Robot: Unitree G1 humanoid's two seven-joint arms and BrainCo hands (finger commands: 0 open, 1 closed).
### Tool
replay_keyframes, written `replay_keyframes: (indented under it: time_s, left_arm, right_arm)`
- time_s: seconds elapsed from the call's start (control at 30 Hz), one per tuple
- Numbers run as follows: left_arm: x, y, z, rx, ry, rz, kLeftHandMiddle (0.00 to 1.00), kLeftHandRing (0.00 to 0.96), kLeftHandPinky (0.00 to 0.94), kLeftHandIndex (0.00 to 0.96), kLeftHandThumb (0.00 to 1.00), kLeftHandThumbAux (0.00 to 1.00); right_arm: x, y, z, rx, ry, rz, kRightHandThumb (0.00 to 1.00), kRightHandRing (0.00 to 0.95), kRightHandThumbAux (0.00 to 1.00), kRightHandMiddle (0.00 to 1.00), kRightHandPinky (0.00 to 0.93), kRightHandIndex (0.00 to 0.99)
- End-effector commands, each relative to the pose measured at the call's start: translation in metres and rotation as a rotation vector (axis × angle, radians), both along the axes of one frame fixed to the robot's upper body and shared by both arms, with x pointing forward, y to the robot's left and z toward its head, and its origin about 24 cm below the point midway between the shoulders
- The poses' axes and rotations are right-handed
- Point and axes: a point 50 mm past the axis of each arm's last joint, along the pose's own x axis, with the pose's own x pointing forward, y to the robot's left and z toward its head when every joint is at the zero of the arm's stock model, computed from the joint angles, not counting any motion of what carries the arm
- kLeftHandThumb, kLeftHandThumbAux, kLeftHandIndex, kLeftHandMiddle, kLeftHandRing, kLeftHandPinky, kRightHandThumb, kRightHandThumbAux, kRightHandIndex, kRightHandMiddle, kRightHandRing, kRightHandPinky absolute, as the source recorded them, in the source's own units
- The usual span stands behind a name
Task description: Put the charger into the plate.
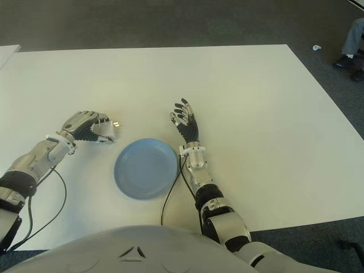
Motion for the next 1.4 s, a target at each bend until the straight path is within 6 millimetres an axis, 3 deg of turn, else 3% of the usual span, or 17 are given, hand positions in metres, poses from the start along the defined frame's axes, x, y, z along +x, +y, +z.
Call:
replay_keyframes:
  time_s: [0.03, 0.57, 0.77, 0.93, 1.4]
  left_arm:
    - [-0.008, -0.001, -0.009, -0.007, 0.07, 0.015, 0.546, 0.858, 0.854, 0.404, 0.854, 0.665]
    - [-0.013, -0.003, 0.0, -0.091, 0.031, 0.001, 0.542, 0.857, 0.839, 0.406, 0.854, 0.665]
    - [-0.013, -0.007, 0.04, -0.161, -0.047, -0.023, 0.543, 0.859, 0.86, 0.405, 0.854, 0.665]
    - [-0.017, -0.011, 0.061, -0.222, -0.075, -0.023, 0.545, 0.863, 0.868, 0.405, 0.854, 0.665]
    - [-0.034, -0.041, 0.085, -0.317, -0.151, -0.142, 0.543, 0.865, 0.86, 0.403, 0.854, 0.666]
  right_arm:
    - [-0.02, 0.022, -0.024, 0.081, 0.151, -0.01, 0.104, 0.239, 0.586, 0.232, 0.215, 0.031]
    - [-0.02, 0.021, -0.025, 0.087, 0.161, -0.009, 0.097, 0.207, 0.57, 0.21, 0.184, 0.024]
    - [-0.02, 0.02, -0.026, 0.086, 0.163, -0.008, 0.092, 0.198, 0.559, 0.204, 0.171, 0.02]
    - [-0.02, 0.02, -0.027, 0.085, 0.168, -0.006, 0.089, 0.198, 0.555, 0.202, 0.173, 0.017]
    - [-0.018, 0.02, -0.028, 0.083, 0.178, -0.01, 0.088, 0.191, 0.574, 0.192, 0.168, 0.01]
